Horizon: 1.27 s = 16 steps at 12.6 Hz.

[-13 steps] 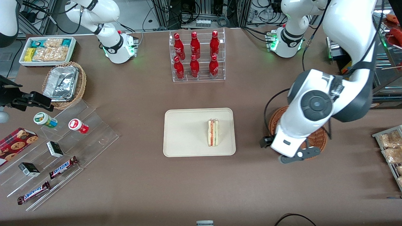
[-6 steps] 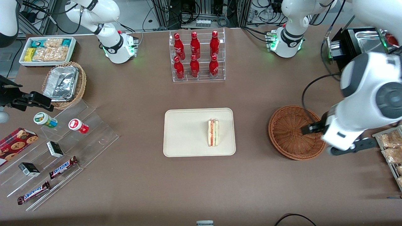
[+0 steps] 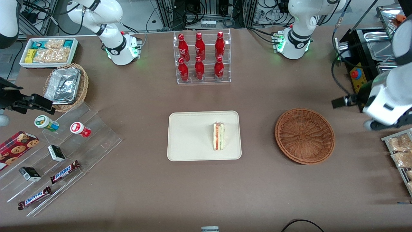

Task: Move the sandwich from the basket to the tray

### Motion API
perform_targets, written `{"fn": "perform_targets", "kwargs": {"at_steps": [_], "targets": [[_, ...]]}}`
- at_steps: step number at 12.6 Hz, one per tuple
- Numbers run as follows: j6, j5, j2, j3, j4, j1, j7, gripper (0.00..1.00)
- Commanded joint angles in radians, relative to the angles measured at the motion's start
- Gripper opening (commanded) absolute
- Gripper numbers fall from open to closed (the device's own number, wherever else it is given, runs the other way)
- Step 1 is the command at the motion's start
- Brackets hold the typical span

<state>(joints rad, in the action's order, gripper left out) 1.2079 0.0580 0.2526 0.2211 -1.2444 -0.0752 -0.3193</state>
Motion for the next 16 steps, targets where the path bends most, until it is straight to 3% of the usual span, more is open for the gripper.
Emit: {"fn": "perform_targets", "kwargs": {"at_steps": [1, 7, 16], "targets": [[-0.036, -0.024, -0.107, -0.025, -0.092, 0.012, 0.035, 1.0], [-0.039, -0.035, -0.151, -0.181, -0.148, 0.032, 0.206, 1.0], [0.019, -0.021, -0.131, -0.186, -0.142, 0.098, 0.184, 1.0]]}}
